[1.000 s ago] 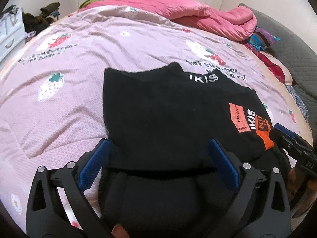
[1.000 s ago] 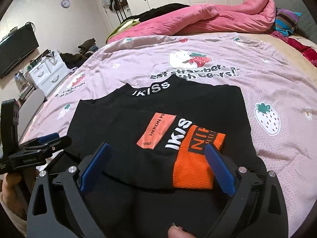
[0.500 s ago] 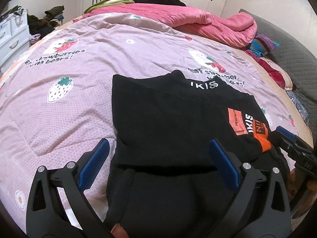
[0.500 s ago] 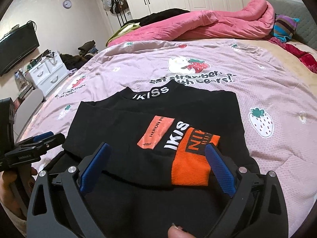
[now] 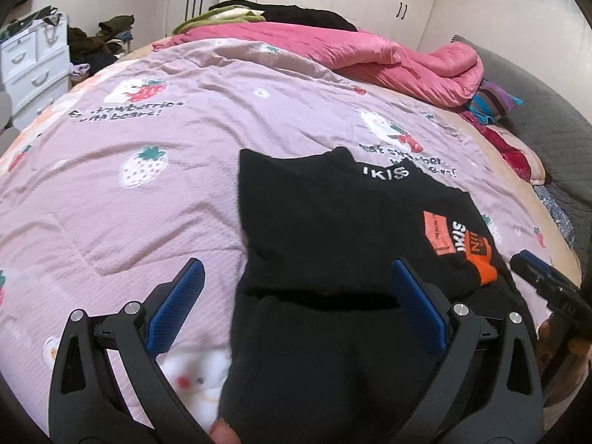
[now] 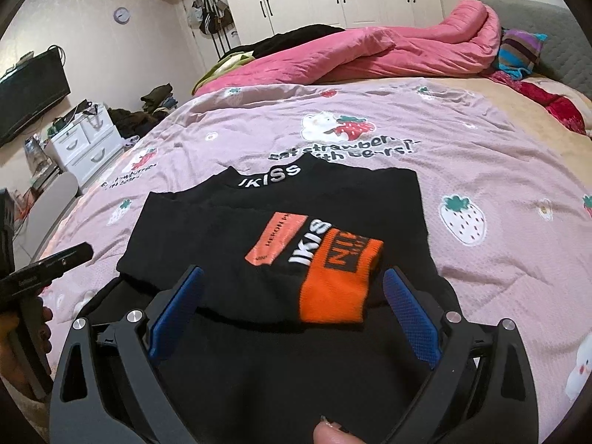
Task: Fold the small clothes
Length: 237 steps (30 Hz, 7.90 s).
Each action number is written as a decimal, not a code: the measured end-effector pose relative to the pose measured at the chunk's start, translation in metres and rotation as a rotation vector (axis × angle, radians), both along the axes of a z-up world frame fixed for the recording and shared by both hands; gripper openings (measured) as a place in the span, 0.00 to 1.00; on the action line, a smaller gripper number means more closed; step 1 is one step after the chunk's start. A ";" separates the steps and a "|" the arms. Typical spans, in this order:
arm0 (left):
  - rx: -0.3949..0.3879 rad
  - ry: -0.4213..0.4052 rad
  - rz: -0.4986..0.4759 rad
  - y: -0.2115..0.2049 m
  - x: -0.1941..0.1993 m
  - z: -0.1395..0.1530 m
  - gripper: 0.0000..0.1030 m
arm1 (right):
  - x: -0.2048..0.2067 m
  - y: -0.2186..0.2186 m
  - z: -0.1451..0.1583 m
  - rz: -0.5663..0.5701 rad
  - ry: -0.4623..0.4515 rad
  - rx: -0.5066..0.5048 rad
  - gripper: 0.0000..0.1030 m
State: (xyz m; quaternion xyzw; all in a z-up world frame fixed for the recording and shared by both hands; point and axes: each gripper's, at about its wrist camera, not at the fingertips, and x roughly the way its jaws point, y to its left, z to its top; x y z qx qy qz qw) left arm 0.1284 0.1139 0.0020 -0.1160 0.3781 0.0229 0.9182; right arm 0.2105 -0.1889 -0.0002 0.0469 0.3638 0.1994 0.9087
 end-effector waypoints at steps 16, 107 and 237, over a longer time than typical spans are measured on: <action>-0.067 -0.053 0.103 0.032 -0.051 0.003 0.91 | -0.023 -0.025 -0.007 -0.056 0.017 0.031 0.94; -0.132 0.261 -0.130 -0.010 -0.149 -0.065 0.11 | -0.165 -0.124 0.005 0.003 0.022 0.077 0.08; 0.041 0.059 -0.083 -0.017 0.087 -0.035 0.15 | 0.082 -0.009 -0.047 -0.063 0.106 -0.069 0.20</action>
